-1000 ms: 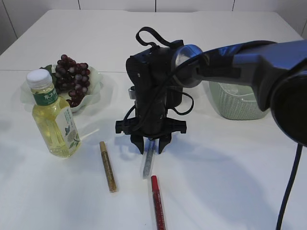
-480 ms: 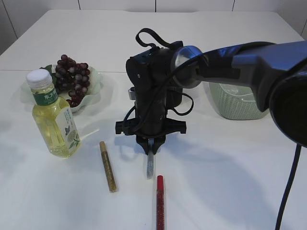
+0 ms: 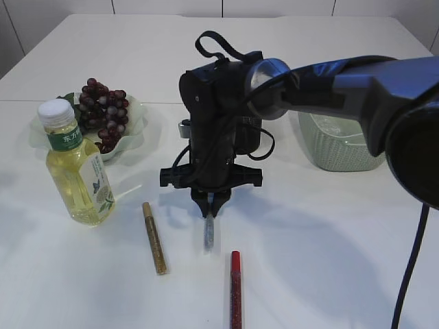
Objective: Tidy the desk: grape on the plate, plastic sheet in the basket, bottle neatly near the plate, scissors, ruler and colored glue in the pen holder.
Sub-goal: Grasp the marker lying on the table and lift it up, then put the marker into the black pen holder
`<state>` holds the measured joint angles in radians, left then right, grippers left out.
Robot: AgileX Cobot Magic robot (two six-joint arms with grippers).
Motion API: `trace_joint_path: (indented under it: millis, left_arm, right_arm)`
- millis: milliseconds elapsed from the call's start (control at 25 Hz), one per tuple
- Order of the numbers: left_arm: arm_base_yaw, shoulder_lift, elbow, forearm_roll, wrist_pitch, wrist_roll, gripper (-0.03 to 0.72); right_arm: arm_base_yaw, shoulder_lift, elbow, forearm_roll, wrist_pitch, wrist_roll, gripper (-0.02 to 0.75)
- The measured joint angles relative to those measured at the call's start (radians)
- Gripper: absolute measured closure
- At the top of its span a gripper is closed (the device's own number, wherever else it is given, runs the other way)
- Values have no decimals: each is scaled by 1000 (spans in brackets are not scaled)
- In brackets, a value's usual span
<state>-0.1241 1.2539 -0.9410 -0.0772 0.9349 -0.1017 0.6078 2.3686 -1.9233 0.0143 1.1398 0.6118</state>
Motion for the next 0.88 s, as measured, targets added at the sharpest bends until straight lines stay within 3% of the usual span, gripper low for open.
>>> trace_joint_path:
  millis: [200, 480, 600, 880]
  left_arm:
    - [0, 0, 0, 0, 0, 0, 253]
    - [0, 0, 0, 0, 0, 0, 253]
    - [0, 0, 0, 0, 0, 0, 253]
    - [0, 0, 0, -4, 6, 0, 253]
  right_arm:
    - [-52, -20, -22, 126, 12, -83, 645]
    - [-193, -133, -25, 202, 49, -259, 645]
    - [-278, -184, -27, 319, 53, -359, 645]
    - [-462, -212, -27, 711, 59, -704, 646]
